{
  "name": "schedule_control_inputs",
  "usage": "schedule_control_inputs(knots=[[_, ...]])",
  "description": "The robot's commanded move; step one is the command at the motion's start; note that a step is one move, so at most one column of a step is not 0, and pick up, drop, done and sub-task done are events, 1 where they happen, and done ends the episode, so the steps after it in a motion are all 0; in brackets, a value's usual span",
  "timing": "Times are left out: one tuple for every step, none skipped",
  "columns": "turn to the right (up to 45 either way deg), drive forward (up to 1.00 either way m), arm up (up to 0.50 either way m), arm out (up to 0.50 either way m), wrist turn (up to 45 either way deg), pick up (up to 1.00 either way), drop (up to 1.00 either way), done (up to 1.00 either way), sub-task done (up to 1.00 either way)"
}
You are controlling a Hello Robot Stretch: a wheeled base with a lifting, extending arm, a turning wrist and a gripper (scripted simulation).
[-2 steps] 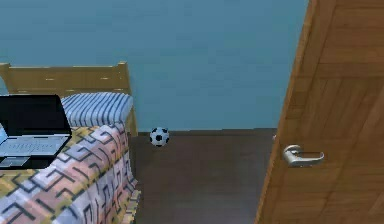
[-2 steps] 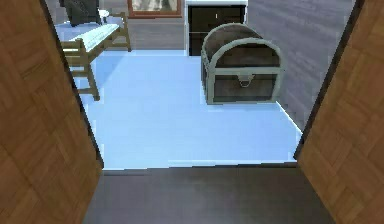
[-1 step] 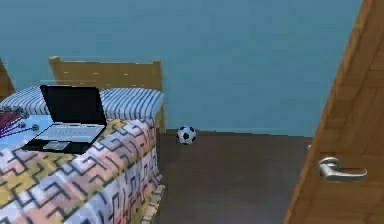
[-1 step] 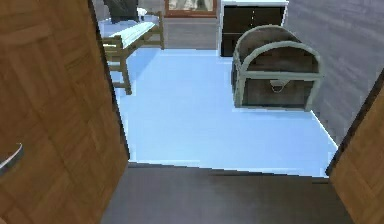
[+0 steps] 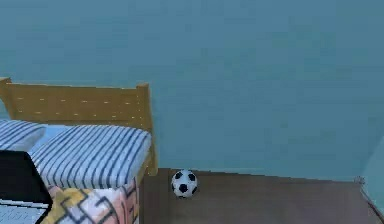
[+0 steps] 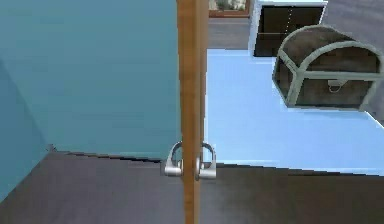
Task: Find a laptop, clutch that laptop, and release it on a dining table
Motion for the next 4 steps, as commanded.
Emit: schedule_control_inputs(knots=[[-45.0, 0.0, 0.0, 0.0, 0.0, 0.0, 0.0, 0.0, 0.0], [-45.0, 0.0, 0.0, 0.0, 0.0, 0.0, 0.0, 0.0, 0.0], [-45.0, 0.0, 0.0, 0.0, 0.0, 0.0, 0.0, 0.0, 0.0], [-12.0, 0.0, 0.0, 0.0, 0.0, 0.0, 0.0, 0.0, 0.0]])
